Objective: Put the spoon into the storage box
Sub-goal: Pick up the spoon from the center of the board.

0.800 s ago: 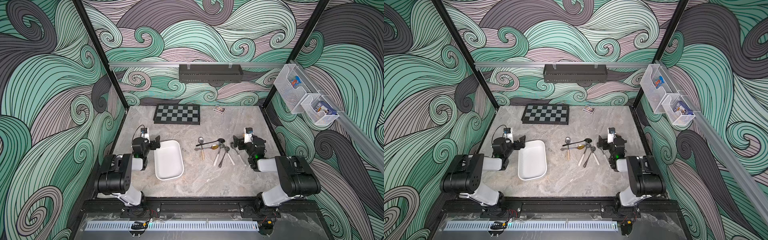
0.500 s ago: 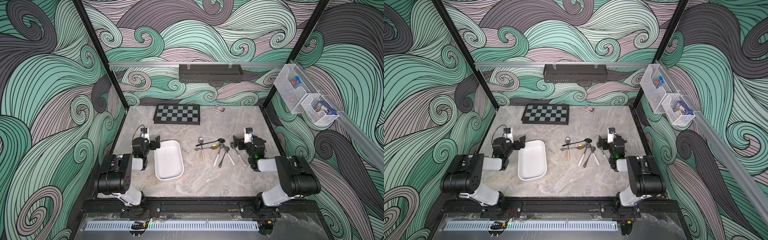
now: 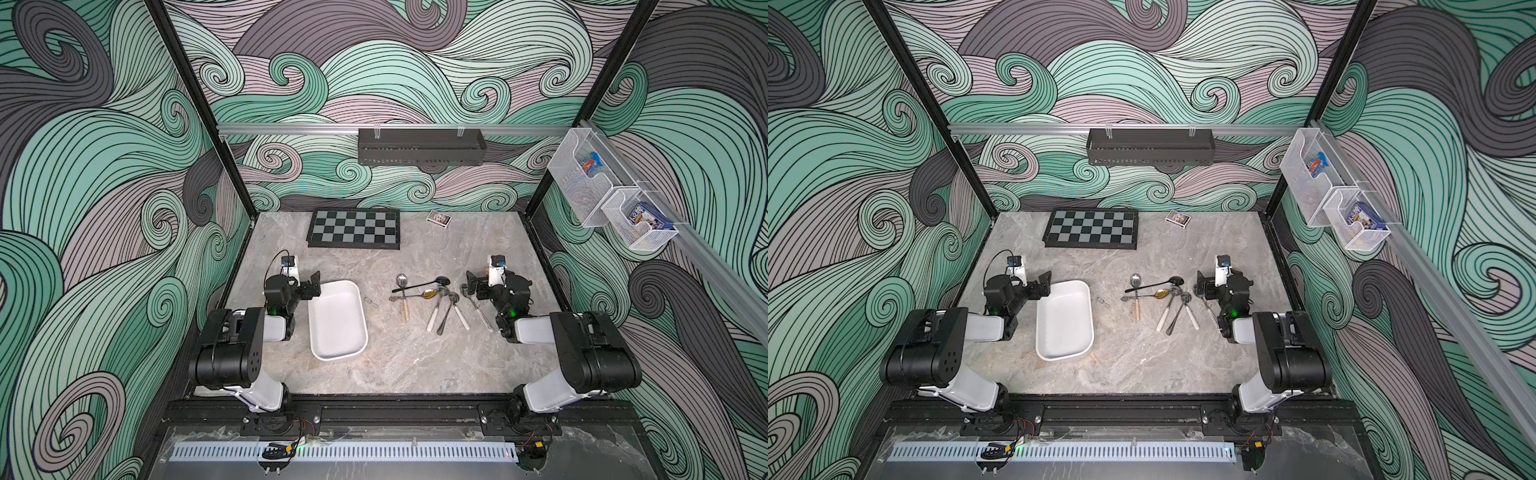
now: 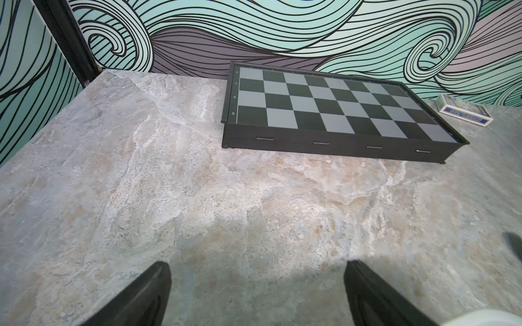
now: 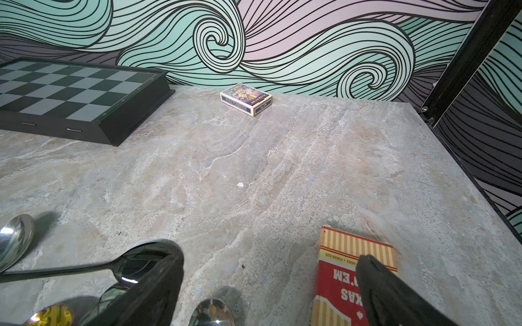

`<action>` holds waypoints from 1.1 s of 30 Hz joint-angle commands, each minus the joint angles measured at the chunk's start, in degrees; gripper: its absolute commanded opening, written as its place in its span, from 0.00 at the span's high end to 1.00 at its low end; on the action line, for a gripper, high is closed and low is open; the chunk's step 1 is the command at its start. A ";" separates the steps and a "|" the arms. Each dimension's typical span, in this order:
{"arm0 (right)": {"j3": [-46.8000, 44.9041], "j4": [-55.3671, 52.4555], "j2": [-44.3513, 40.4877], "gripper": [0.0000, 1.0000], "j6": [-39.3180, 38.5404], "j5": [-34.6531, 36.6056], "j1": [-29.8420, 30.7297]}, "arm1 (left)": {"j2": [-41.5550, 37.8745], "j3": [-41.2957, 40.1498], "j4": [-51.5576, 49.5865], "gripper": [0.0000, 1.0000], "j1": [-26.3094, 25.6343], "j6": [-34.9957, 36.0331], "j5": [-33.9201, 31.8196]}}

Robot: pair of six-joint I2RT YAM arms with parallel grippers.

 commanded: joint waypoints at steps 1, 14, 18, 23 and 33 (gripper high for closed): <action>0.15 0.64 0.01 0.01 -0.03 0.42 0.02 | 0.41 0.51 1.10 0.01 0.51 0.18 1.08; 8.65 -29.54 -22.10 0.01 25.03 12.53 -1.15 | -29.59 1.13 -28.48 0.01 -0.37 -36.63 -14.62; 10.58 -41.03 -28.01 0.01 31.22 6.10 -2.48 | -30.77 1.63 -30.25 0.01 -0.63 -46.21 -2.61; 13.67 -56.21 -31.21 0.01 32.71 -1.51 -2.35 | -37.07 4.97 -44.14 0.01 0.57 -54.99 -4.41; 20.71 -76.90 -21.08 0.13 30.77 -5.54 -2.06 | -35.69 26.49 -79.92 0.12 3.75 -35.82 8.73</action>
